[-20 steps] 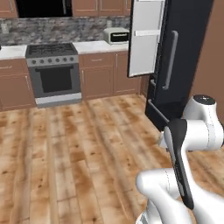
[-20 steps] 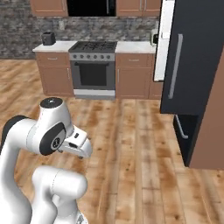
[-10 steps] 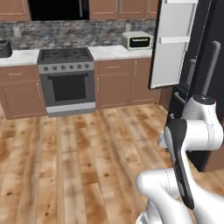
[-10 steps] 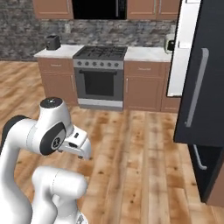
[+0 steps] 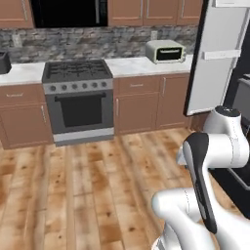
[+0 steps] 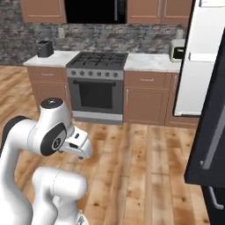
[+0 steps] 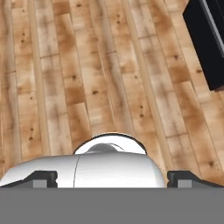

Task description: Retrieve the butter from the fridge and place it on a plate on the dining table. Then retrieve the butter knife by the fridge and place it near the plate.

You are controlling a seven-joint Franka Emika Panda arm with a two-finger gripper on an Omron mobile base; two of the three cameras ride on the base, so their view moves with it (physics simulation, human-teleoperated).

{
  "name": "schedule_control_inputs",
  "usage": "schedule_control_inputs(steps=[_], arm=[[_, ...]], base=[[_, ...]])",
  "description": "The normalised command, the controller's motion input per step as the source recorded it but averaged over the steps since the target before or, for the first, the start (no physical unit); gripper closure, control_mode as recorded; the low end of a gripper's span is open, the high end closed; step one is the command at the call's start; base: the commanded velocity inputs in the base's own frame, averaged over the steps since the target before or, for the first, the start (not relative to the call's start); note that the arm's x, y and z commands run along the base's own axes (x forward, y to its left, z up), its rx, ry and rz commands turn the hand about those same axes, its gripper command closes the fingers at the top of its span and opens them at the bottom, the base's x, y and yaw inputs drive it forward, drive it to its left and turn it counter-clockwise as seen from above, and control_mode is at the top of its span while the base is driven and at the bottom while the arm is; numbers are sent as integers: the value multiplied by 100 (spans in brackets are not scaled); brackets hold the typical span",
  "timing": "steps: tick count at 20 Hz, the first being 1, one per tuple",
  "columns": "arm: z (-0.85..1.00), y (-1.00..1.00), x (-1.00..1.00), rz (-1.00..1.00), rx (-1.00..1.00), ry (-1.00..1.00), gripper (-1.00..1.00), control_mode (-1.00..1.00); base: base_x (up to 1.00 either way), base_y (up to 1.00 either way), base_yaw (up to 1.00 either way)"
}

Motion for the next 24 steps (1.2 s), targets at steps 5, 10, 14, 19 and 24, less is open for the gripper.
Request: schedule_control_inputs(steps=[5, 10, 14, 19, 24], arm=[[0, 0, 0, 0, 0, 0, -100, 100], [0, 0, 0, 0, 0, 0, -100, 100], [0, 0, 0, 0, 0, 0, -100, 100], [0, 0, 0, 0, 0, 0, -100, 100], [0, 0, 0, 0, 0, 0, -100, 100]], base=[[100, 62, -5], [85, 80, -19], [73, 67, -35], [71, 47, -58], [78, 67, -69]])
